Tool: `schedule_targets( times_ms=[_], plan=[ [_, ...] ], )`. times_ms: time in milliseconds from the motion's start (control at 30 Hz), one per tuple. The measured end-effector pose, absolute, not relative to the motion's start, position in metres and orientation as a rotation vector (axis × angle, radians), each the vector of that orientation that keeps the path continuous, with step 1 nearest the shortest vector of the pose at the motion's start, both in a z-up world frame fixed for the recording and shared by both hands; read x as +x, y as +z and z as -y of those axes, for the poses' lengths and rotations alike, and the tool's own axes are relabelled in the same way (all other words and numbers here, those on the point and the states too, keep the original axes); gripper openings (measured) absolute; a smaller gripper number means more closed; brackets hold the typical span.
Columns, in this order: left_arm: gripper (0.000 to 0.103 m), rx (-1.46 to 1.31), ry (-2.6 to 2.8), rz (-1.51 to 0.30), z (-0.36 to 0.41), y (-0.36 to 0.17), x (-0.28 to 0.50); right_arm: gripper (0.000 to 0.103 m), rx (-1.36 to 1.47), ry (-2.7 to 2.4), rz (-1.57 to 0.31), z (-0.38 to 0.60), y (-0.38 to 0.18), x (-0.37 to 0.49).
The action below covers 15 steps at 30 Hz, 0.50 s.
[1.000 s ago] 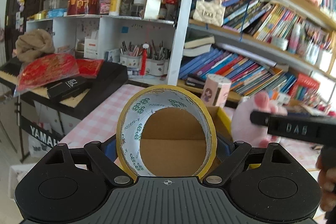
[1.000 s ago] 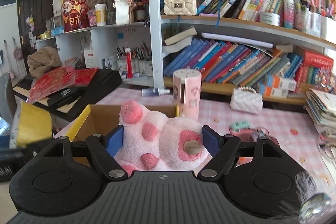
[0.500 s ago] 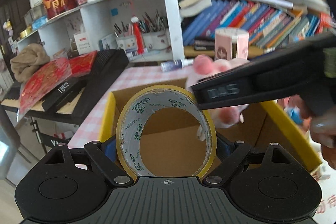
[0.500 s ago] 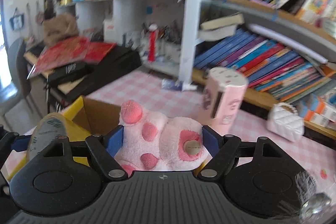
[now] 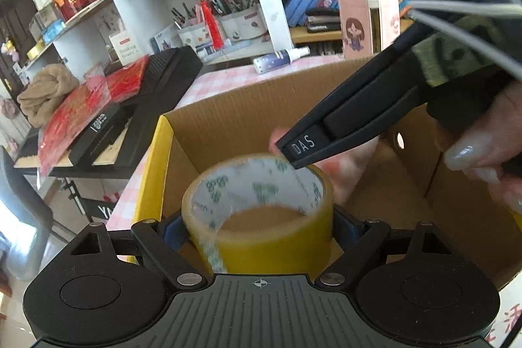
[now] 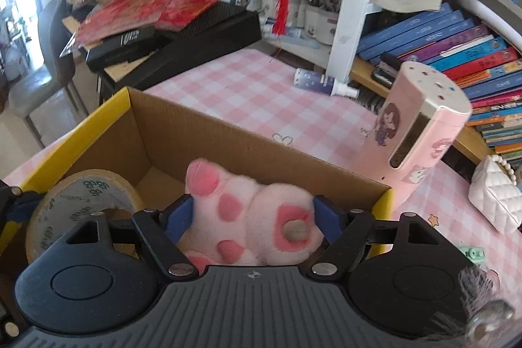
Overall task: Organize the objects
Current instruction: 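Lower tape and plush pig into the yellow box and open both tools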
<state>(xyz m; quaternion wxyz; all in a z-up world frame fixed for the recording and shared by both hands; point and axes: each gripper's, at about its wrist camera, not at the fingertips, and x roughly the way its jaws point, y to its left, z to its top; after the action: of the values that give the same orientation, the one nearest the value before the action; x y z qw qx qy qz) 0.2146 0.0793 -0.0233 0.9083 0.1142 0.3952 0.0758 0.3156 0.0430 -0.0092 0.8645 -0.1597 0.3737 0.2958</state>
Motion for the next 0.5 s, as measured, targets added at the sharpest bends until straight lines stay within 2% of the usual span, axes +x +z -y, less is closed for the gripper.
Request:
schedule_targets(
  times_ms=[233, 400, 500],
  plan=[
    [0.088, 0.246, 0.161, -0.831, -0.078, -0.024, 0.217, 0.052, -0.298, 0.616, -0.836, -0.042, -0.017, 0.327],
    [0.089, 0.207, 0.174, -0.791, -0.082, -0.021, 0.213, 0.065, -0.285, 0.629, -0.798, -0.039, -0.01, 0.323],
    [0.09, 0.165, 0.181, -0.753, -0.086, -0.013, 0.207, 0.066, -0.259, 0.633, -0.761, -0.033, -0.001, 0.316]
  ],
)
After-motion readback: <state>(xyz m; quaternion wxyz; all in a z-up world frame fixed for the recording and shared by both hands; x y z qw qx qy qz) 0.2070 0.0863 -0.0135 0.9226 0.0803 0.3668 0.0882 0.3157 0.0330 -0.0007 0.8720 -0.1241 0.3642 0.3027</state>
